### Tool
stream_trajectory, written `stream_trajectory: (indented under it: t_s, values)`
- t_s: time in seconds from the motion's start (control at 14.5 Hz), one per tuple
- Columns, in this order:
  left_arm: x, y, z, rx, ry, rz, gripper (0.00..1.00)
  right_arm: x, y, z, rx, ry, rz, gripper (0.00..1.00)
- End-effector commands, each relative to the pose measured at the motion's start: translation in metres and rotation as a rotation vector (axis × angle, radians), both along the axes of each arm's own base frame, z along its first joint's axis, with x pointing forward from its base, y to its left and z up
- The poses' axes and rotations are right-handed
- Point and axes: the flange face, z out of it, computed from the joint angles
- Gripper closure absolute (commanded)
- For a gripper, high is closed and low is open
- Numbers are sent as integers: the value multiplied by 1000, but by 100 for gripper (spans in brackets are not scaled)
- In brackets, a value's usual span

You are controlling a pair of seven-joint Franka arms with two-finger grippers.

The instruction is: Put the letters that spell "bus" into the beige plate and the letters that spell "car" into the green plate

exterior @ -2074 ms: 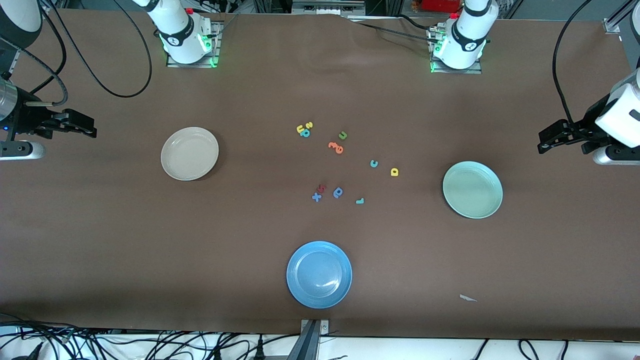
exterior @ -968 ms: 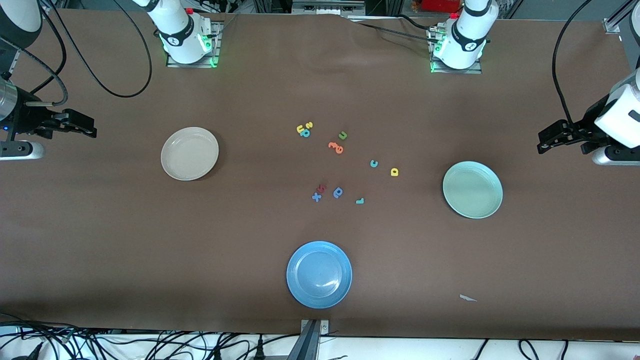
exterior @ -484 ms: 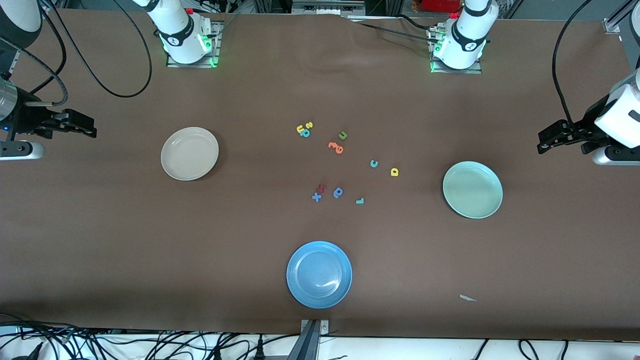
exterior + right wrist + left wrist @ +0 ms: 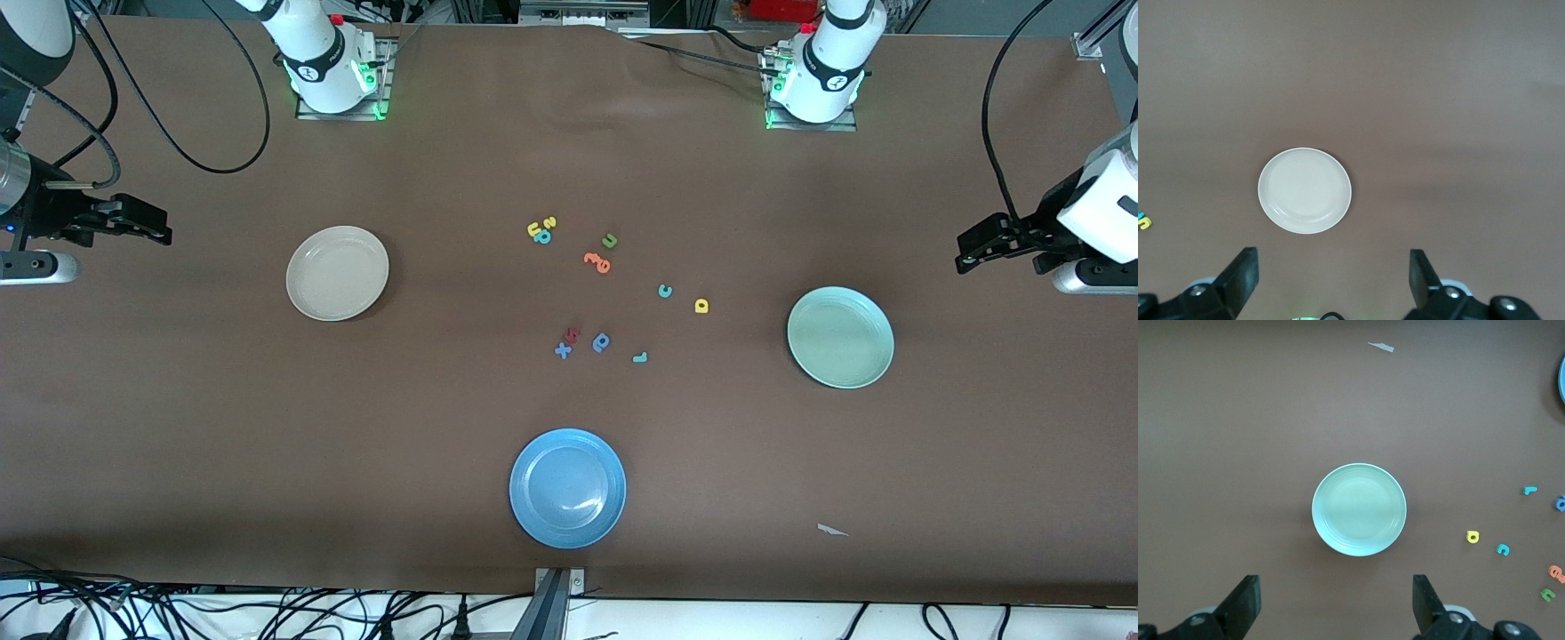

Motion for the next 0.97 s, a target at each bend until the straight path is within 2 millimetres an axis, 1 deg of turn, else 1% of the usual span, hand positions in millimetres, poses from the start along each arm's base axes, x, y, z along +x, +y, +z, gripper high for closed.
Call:
stream_trajectory:
  t_s: [0.0,0.35,0.41,0.62,0.69,0.9]
  values:
    - [-4,0,2,17,-11,6,0,-6,-1,3,6,-2,-9,0]
    - [-4,0,1,17,-11,3,0,-5,-1,4,5,-9,-10,0]
    - [-2,-1,-2,17,-5,1,0,-5,0,4,5,-15,-8,0]
    - [0,-7,-4,18,-2,-7,0,-4,-2,13,5,-35,-9,0]
    - [4,-8,-14,20,15,-8,0,-4,-4,15,7,-35,-10,0]
    - [12,-12,-35,22,50,-16,0,-5,-2,15,5,-33,-11,0]
